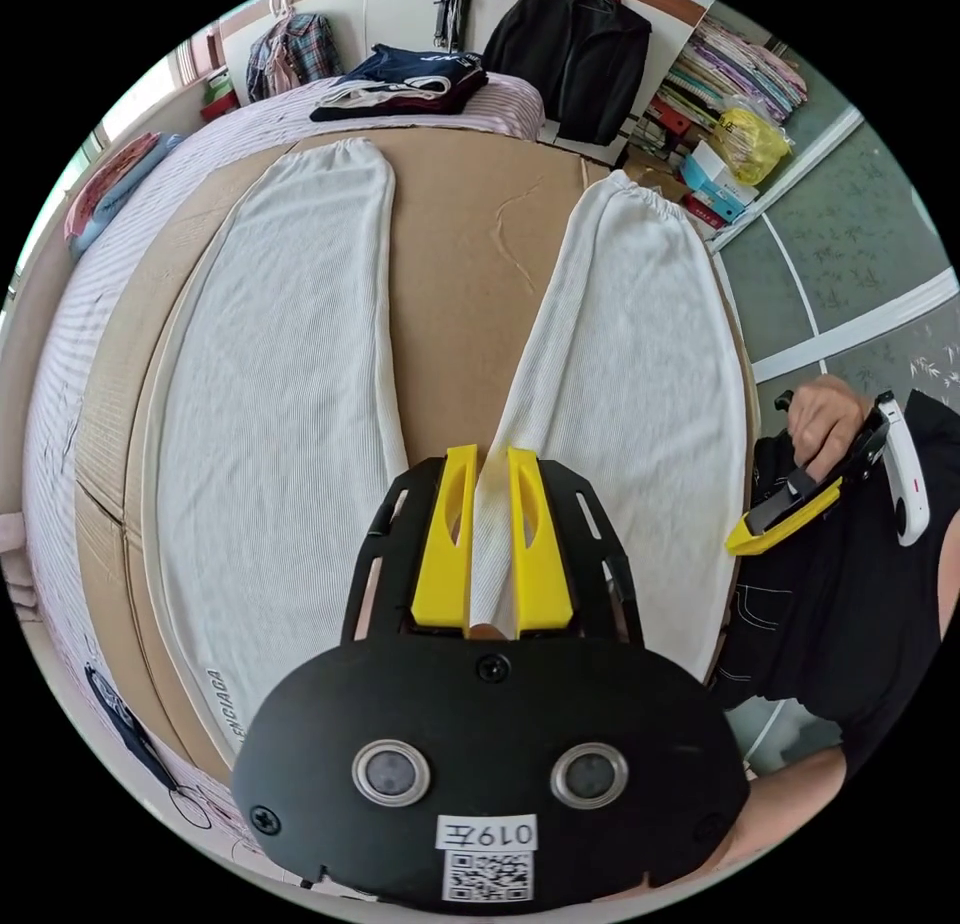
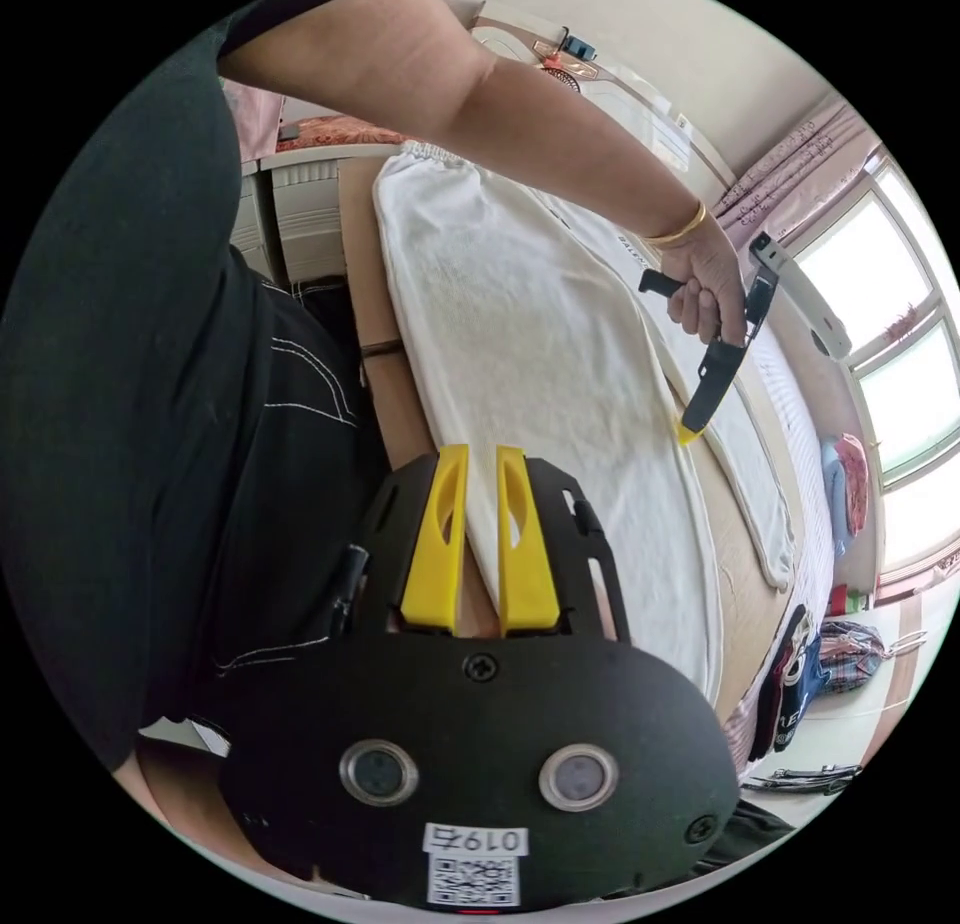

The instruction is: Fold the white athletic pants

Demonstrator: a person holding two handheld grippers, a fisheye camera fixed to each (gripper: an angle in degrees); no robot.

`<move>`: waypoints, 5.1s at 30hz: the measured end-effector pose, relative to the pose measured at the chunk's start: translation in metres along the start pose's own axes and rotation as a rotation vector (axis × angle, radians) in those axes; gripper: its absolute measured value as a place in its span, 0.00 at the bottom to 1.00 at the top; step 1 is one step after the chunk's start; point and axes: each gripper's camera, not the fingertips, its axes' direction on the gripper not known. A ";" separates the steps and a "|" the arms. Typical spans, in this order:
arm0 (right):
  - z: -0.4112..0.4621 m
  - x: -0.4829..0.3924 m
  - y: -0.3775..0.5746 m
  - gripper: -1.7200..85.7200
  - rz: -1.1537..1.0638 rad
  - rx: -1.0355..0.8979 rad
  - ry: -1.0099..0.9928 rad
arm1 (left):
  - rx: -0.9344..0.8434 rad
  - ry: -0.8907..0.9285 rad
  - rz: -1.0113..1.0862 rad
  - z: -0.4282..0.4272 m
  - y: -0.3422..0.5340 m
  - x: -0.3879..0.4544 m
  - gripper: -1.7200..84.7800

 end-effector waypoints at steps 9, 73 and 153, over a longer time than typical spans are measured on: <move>0.009 -0.002 -0.042 0.01 -0.007 -0.064 -0.049 | 0.036 -0.095 0.030 -0.019 0.024 0.018 0.03; 0.075 -0.099 -0.356 0.03 -0.267 0.085 -0.014 | 0.033 -0.672 -0.198 -0.088 0.513 0.520 0.03; 0.175 -0.104 -0.500 0.04 -0.230 0.166 -0.105 | -0.495 -0.807 -0.215 -0.053 0.524 0.520 0.02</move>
